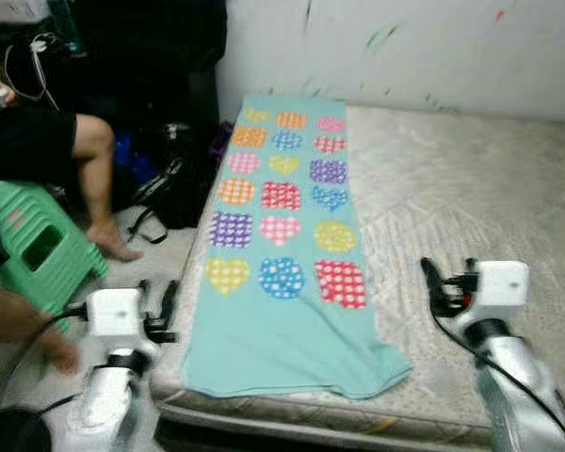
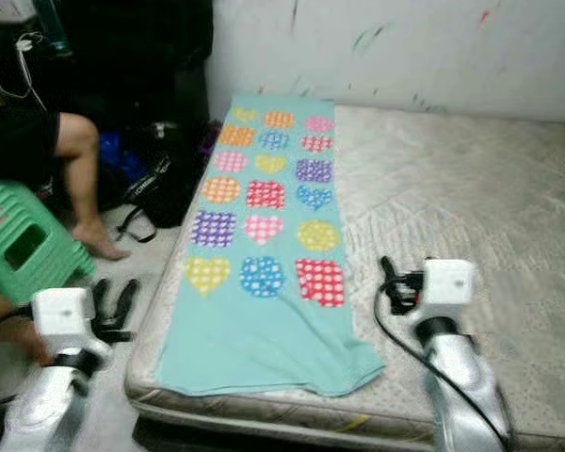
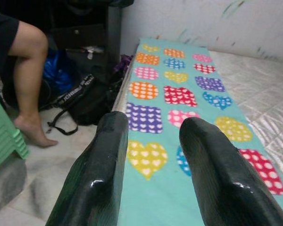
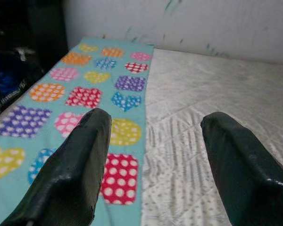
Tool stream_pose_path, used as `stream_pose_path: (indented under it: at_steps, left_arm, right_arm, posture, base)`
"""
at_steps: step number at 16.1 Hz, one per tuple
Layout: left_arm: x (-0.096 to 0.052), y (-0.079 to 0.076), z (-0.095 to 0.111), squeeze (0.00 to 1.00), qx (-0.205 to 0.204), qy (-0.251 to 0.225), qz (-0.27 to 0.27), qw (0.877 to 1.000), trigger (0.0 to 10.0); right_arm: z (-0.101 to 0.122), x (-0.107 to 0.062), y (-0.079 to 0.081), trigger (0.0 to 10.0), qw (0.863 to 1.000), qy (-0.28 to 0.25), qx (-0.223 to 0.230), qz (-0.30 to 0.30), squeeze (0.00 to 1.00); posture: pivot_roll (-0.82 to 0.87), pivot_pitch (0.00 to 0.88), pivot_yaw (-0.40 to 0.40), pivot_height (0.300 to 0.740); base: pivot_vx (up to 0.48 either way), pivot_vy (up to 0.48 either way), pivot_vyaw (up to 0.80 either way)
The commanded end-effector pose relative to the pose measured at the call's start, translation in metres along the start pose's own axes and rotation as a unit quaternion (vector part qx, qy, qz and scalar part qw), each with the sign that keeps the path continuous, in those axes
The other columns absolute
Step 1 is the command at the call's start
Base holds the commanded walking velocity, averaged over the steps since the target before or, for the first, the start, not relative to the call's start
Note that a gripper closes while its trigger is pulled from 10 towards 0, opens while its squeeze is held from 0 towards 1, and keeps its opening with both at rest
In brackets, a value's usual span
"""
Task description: Clean up the room
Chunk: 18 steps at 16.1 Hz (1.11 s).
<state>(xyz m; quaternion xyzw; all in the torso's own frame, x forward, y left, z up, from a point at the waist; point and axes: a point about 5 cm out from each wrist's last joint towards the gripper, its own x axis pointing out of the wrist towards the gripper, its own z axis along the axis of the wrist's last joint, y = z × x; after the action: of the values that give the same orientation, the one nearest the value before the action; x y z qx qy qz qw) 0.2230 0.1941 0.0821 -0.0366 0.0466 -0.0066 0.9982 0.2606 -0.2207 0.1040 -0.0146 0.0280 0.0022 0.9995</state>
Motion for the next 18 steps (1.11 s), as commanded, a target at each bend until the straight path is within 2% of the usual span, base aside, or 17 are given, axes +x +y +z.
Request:
stream_pose_path:
  at_steps: [1, 6, 18]
  left_arm:
    - [0.0029, -0.0066, 0.0029, 0.0, -0.001, -0.004, -0.01, 1.0, 10.0]
    - [0.004, -0.0067, 0.0019, 0.0, -0.002, -0.001, -0.009, 1.0, 10.0]
    - [0.0062, -0.0119, 0.002, 0.0, -0.019, 0.0, -0.031, 0.999, 10.0]
  right_arm:
    - [0.0039, -0.0021, -0.0084, 10.0, 1.0, -0.004, -0.007, -0.012, 0.0]
    - [0.0045, -0.0017, -0.0093, 10.0, 1.0, -0.002, -0.012, -0.015, 0.0]
    - [0.0066, 0.0024, -0.0105, 10.0, 0.999, 0.0, -0.023, -0.026, 0.0]
  posture:
    - [-0.08, 0.0, 0.02, 0.74]
    - [-0.09, 0.0, 0.019, 0.74]
    - [-0.09, 0.0, 0.01, 0.74]
  base:
    - [0.0, 0.48, 0.0]
    - [0.0, 0.433, 0.0]
    - [0.0, 0.0, -0.04]
